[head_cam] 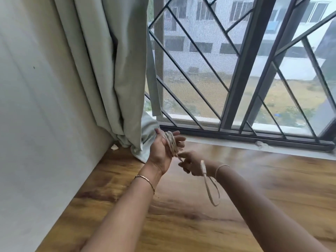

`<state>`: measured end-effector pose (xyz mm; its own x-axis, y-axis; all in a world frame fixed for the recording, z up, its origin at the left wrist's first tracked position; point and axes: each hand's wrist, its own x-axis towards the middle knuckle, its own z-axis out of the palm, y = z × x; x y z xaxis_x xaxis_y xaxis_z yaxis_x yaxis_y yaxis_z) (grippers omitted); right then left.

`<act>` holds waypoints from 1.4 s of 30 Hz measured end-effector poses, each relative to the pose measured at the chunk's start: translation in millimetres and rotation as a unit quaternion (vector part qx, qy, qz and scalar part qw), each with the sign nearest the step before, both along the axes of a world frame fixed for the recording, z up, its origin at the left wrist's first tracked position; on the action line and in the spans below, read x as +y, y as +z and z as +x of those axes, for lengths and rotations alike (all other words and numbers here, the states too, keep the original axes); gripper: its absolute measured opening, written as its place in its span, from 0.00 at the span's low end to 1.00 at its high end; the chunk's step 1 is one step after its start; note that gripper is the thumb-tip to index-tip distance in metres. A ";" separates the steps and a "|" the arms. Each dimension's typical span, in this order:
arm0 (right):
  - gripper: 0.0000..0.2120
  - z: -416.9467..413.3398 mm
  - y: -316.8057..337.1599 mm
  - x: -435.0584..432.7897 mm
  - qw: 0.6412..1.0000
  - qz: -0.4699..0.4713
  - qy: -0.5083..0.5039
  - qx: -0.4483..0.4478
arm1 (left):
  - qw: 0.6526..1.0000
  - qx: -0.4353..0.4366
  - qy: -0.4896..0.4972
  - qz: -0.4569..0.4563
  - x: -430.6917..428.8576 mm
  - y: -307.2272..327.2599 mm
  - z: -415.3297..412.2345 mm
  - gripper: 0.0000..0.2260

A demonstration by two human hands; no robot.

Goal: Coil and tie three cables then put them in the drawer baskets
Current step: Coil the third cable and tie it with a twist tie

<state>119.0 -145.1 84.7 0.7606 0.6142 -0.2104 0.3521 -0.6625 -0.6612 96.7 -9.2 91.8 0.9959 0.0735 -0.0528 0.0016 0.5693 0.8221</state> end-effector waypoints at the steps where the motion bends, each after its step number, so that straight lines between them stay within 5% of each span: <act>1: 0.13 -3.4 1.6 1.1 1.000 -0.013 0.009 0.006 | 1.000 0.006 0.012 0.009 4.1 -1.8 1.8 0.34; 9: 0.14 -16.2 25.7 3.1 0.992 -0.029 0.082 0.095 | 0.988 0.033 -0.001 0.150 10.8 -7.2 -0.4 0.34; 16: 0.09 -15.7 44.9 -3.5 0.956 0.191 0.011 0.220 | 0.984 0.062 -0.008 0.165 11.5 -5.0 -8.3 0.30; 20: 0.14 -12.1 44.1 -2.5 0.918 0.278 0.031 0.281 | 0.973 0.048 -0.011 0.225 4.0 0.1 -11.7 0.32; 24: 0.05 -4.4 36.5 -2.9 0.920 0.308 0.013 0.244 | 0.959 0.054 -0.074 0.267 -0.4 -1.3 -14.6 0.35; 34: 0.11 10.6 38.0 -6.6 0.935 0.329 -0.123 0.037 | 0.957 0.054 -0.130 0.253 -3.3 -11.4 -18.0 0.40; 42: 0.06 20.8 30.4 0.5 0.878 0.361 -0.278 0.144 | 0.972 0.032 -0.143 0.181 -13.0 -2.5 -16.8 0.39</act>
<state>139.8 -144.5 115.1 0.9645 0.2167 -0.1511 -0.1437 -0.0499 -0.9884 79.9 -22.1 89.3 0.9736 -0.1814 -0.1382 0.1758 0.2105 0.9617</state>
